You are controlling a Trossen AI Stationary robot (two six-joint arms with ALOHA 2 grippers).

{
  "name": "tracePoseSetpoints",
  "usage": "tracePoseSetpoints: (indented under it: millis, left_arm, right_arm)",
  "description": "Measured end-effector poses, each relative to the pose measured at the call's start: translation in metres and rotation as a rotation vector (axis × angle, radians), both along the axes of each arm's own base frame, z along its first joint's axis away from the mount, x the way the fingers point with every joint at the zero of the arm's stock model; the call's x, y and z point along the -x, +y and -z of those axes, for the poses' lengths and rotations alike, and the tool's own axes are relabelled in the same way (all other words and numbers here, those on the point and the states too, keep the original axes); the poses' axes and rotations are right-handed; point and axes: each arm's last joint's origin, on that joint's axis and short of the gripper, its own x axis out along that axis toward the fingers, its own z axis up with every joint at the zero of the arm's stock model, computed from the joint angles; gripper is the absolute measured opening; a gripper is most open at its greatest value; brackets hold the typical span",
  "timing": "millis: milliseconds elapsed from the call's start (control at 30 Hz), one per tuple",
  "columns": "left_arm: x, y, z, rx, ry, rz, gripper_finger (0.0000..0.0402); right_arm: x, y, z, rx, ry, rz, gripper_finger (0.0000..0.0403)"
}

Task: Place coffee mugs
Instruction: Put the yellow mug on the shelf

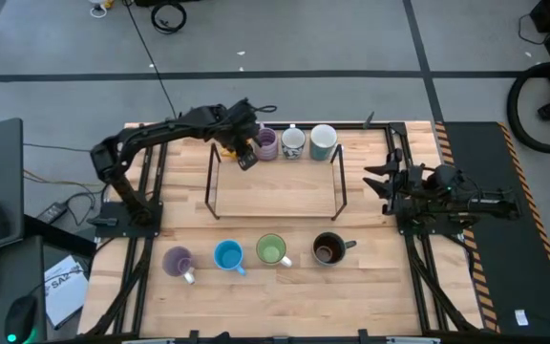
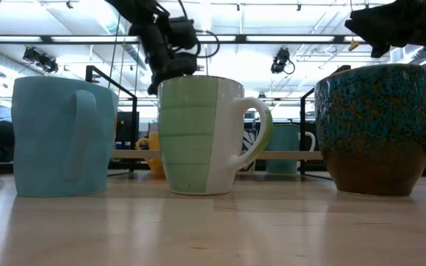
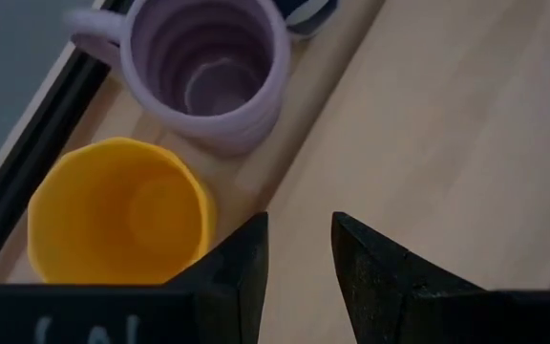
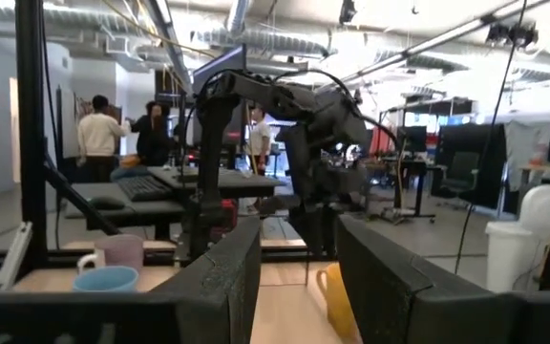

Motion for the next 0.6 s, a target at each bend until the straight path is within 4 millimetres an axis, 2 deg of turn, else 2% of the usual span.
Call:
tracePoseSetpoints:
  millis: [267, 600]
  left_arm:
    - [0.0, 0.016, 0.022, -0.064, 0.134, 0.01, 0.0123]
    - [0.001, 0.018, 0.024, -0.111, 0.184, 0.107, 0.0123]
  right_arm:
    - [0.002, 0.0, -0.007, 0.126, -0.051, 0.04, 0.0144]
    - [0.002, 0.0, -0.007, 0.161, -0.05, 0.052, 0.0144]
